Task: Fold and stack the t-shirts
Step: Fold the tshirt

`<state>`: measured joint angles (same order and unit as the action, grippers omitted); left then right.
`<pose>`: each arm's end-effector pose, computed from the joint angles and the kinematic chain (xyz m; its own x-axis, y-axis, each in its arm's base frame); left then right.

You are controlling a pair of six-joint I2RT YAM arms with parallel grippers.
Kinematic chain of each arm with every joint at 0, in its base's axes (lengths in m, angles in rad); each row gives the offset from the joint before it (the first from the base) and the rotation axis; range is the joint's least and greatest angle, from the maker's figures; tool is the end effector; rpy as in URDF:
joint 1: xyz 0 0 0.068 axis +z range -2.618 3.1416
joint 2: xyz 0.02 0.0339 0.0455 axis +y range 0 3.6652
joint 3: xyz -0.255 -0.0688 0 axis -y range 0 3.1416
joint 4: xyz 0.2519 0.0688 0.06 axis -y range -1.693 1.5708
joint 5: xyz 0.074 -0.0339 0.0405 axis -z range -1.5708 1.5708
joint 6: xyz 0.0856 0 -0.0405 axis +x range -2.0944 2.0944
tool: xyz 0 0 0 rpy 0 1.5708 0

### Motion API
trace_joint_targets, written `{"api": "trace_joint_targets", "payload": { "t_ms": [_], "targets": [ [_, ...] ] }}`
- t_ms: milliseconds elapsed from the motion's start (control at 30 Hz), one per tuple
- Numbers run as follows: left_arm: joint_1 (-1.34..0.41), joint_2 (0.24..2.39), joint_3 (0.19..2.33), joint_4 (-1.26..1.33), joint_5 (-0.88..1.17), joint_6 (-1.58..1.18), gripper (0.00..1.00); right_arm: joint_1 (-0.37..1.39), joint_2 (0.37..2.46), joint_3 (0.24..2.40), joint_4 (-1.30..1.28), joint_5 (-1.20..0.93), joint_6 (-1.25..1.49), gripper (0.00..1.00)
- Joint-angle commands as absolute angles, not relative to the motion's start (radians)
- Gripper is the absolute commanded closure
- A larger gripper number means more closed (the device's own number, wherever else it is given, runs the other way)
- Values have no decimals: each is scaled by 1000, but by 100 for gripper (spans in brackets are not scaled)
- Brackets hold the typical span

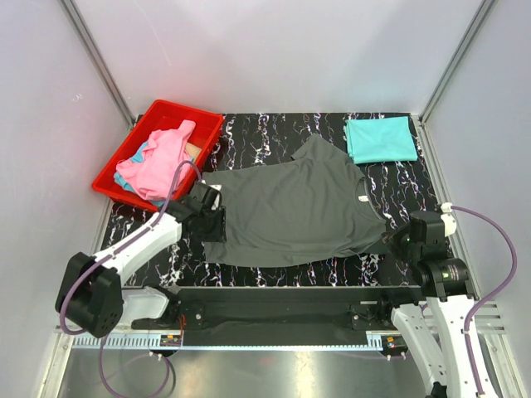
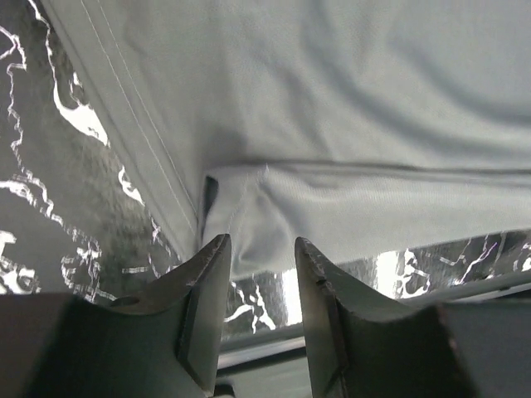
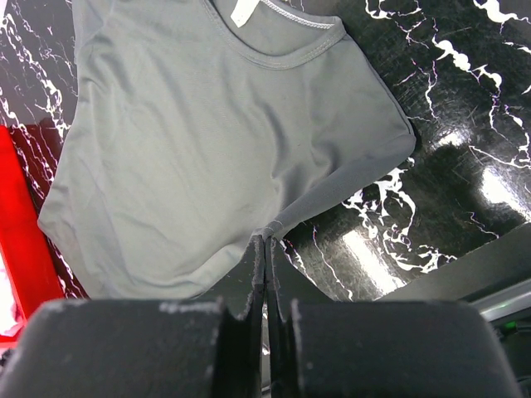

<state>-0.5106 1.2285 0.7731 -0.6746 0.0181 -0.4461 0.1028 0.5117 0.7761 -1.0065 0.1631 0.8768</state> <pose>0.2218 -0.1260 0.1525 -0.9256 0.0240 -0.3778 0.1064 0.9742 -0.1988 0.1426 0.0007 0.2550 -0.4163 0.7196 -0.5558 0.5282 0.6890 0.4964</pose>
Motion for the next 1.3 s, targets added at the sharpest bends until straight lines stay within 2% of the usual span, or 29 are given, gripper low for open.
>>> {"api": "trace_joint_targets", "payload": {
  "t_ms": [0,200,400,1133,1167,1267],
  "targets": [
    [-451,1241,778,-578,168,-400,58,101,496,816,-960,158,851,100],
    [-367,1270,776,-572,230,-370,58,100,485,841,-959,156,838,100],
    [-342,1336,772,-560,236,-361,64,101,489,848,-945,153,830,100],
    [-341,1414,798,-532,216,-324,61,100,479,839,-948,144,836,100],
    [-341,1413,801,-529,222,-322,64,101,479,838,-945,146,838,100],
    [-341,1405,810,-534,209,-322,86,100,482,841,-946,153,835,100]
  ]
}}
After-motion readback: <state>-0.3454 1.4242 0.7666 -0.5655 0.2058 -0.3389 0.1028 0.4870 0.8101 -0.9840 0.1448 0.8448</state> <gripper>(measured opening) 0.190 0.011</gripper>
